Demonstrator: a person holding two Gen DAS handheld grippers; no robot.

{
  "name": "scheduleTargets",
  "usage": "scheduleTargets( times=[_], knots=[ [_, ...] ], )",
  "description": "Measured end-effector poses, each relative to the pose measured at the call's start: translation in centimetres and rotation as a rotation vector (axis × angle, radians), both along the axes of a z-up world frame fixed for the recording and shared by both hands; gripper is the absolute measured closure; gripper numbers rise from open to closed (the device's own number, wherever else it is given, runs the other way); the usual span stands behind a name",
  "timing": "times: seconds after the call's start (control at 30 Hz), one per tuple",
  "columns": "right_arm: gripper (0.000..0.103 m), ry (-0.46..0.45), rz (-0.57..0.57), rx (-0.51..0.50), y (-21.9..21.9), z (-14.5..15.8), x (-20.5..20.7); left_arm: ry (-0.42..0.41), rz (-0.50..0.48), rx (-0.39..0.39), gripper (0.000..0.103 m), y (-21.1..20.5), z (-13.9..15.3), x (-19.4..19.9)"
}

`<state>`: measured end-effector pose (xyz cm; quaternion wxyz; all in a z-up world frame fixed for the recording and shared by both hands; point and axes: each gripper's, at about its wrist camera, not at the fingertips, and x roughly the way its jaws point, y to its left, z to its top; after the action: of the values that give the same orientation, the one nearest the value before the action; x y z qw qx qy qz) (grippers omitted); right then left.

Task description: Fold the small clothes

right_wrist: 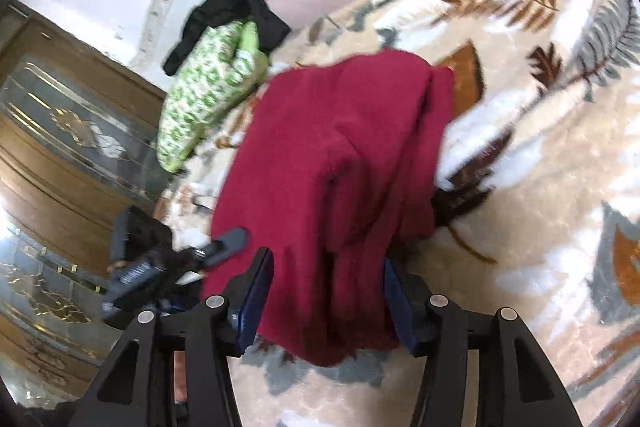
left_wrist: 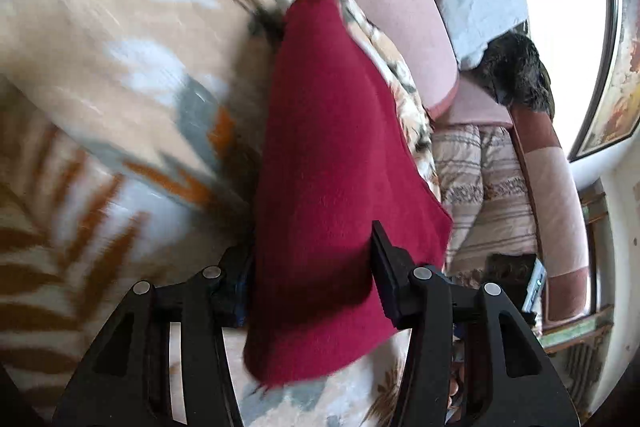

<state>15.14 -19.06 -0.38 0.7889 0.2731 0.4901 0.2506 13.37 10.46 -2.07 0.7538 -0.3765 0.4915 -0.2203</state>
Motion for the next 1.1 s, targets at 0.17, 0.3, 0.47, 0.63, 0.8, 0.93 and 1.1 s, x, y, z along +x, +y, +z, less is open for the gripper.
scheduleTargets(
  times=[0.17,0.3,0.47,0.63,0.8,0.93,1.1],
  knots=[
    [0.050,-0.268,-0.148,-0.249,-2.0,5.2,-2.9,-0.262,0.045,0.120,0.055,0.9,5.5,-1.3],
    [0.055,-0.524,-0.083,-0.374,1.6,9.4,-2.6,-0.330,-0.097,0.232,0.056,-3.2,5.3,-1.7],
    [0.062,-0.419,0.057,-0.392,4.8,6.9,2.8,-0.285,-0.171,0.350,0.056,-5.6,2.3,-2.0],
    [0.062,-0.265,0.099,-0.412,3.8,-0.3,5.1,-0.291,-0.177,0.393,0.056,-6.8,2.0,-2.2],
    [0.060,-0.296,0.095,-0.431,3.9,0.0,4.4,-0.315,-0.176,0.497,0.055,-8.1,2.2,-3.2],
    [0.060,-0.287,0.080,-0.465,3.3,2.9,2.4,-0.298,-0.188,0.577,0.041,-9.3,2.1,-3.6],
    [0.014,-0.317,-0.131,-0.538,1.2,5.5,-4.0,-0.273,-0.194,0.707,0.036,-11.1,1.8,-4.2]
  ],
)
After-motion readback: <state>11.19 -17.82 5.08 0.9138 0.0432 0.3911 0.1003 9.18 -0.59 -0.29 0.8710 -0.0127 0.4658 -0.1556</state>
